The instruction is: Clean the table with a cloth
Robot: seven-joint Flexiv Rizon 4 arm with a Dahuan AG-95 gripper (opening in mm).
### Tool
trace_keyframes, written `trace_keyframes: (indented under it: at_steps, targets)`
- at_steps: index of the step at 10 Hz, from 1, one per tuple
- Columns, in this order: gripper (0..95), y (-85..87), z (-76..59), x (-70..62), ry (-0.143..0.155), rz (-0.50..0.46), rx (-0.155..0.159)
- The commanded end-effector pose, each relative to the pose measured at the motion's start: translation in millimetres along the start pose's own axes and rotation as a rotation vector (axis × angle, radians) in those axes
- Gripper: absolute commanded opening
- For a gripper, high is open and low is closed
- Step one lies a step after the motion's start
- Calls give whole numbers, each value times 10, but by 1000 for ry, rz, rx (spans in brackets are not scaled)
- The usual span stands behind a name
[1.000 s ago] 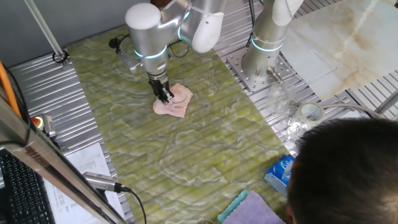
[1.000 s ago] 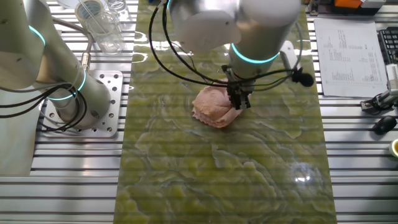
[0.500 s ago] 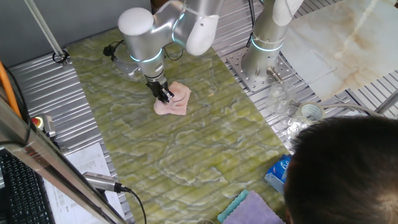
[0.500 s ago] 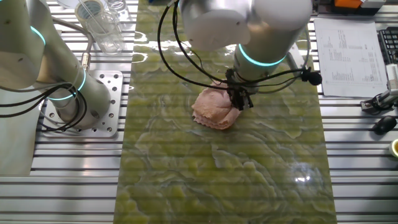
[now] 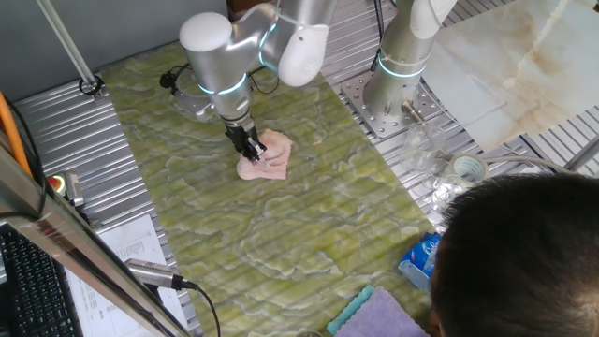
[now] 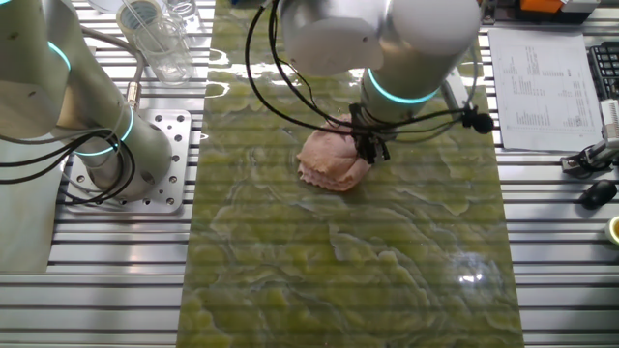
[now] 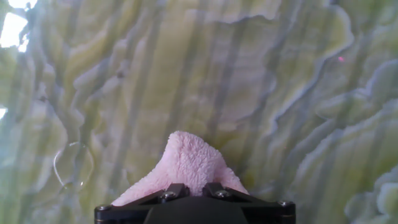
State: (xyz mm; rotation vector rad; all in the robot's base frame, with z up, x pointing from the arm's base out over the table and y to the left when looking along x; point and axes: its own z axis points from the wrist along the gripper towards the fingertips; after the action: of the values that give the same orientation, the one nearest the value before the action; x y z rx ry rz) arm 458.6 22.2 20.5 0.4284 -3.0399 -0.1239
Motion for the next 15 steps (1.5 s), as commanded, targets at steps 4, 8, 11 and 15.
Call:
trace_keyframes:
  at_steps: [4, 8, 11, 15]
  targets:
    - [0, 151, -2, -25, 6, 19, -3]
    - [0, 251, -28, -43, 8, 38, -6]
    - [0, 299, -61, -89, 8, 51, -13]
    - [0, 376, -90, -163, 4, 74, -30]
